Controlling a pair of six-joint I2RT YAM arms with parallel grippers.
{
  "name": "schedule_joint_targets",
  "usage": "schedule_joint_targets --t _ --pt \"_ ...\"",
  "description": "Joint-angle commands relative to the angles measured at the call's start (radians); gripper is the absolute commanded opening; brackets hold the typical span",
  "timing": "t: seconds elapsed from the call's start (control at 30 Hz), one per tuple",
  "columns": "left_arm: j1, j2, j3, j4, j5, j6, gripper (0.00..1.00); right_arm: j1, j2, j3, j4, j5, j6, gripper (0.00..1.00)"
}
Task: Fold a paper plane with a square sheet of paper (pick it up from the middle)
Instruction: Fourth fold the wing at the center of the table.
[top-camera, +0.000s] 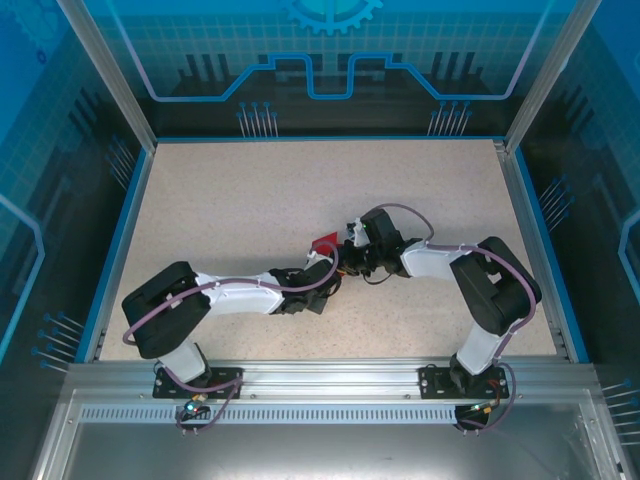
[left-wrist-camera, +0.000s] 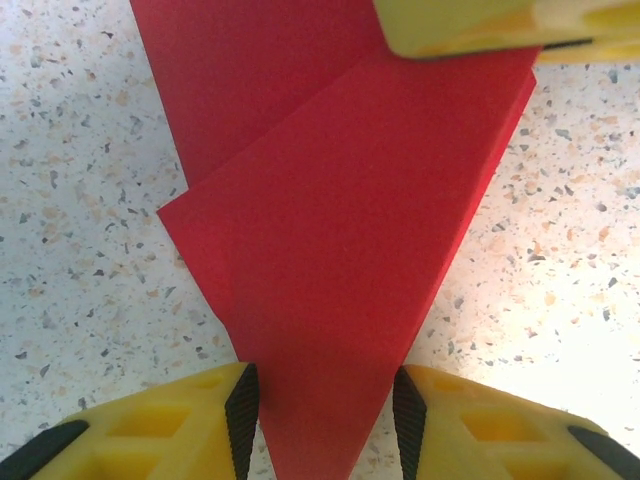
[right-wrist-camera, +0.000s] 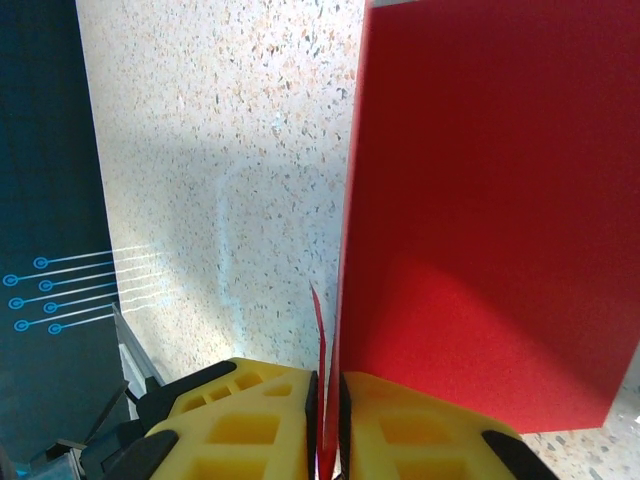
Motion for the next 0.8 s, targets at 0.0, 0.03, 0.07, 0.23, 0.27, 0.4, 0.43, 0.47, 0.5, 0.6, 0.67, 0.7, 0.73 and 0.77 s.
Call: schedule_joint_targets --t 0.0,0.03,0.07,0.23,0.27,0.4,0.43,0.47,0.5,0.6,0.67,0.7,0.73,0.77 --pt "-0.014 0.010 0.027 -0.016 -0.017 -0.004 0.42 -0.012 0.014 0.028 -0.020 -0.026 -0.009 0.15" --pt "-0.014 0.008 0.026 -0.016 -0.020 -0.003 0.40 -0.012 0.014 0.028 -0.021 -0.023 -0.009 0.15" --pt "-0.013 0.009 0.026 -0.015 -0.022 -0.004 0.38 -0.012 0.014 0.027 -0.020 -0.023 -0.009 0.15" --pt "-0.015 0.010 0.024 -0.010 -0.025 0.000 0.29 -0.012 0.015 0.028 -0.025 -0.021 -0.009 0.15" --pt "-0.015 0.010 0.023 -0.010 -0.025 0.000 0.28 -0.013 0.016 0.029 -0.028 -0.019 -0.009 0.15" --pt "-0.015 0.007 0.023 -0.016 -0.038 -0.008 0.25 -0.012 0.019 0.033 -0.033 -0.017 -0.013 0.16" --pt "-0.015 0.006 0.023 -0.019 -0.042 -0.010 0.24 -0.012 0.019 0.034 -0.034 -0.019 -0.013 0.16" --pt "-0.015 0.004 0.023 -0.020 -0.046 -0.010 0.23 -0.012 0.018 0.034 -0.034 -0.019 -0.015 0.15" --pt "-0.015 0.004 0.023 -0.022 -0.049 -0.012 0.23 -0.012 0.018 0.033 -0.035 -0.018 -0.014 0.15" --pt "-0.015 0.004 0.021 -0.025 -0.064 -0.017 0.23 -0.013 0.019 0.033 -0.037 -0.018 -0.017 0.15" --pt "-0.015 0.004 0.023 -0.026 -0.069 -0.018 0.28 -0.012 0.017 0.033 -0.038 -0.021 -0.017 0.13" --pt "-0.015 0.004 0.023 -0.027 -0.073 -0.018 0.30 -0.012 0.016 0.034 -0.037 -0.021 -0.018 0.12" --pt "-0.015 0.004 0.025 -0.028 -0.077 -0.018 0.31 -0.013 0.015 0.033 -0.036 -0.020 -0.018 0.11" --pt "-0.015 0.005 0.024 -0.027 -0.079 -0.018 0.31 -0.012 0.015 0.033 -0.036 -0.022 -0.017 0.11"
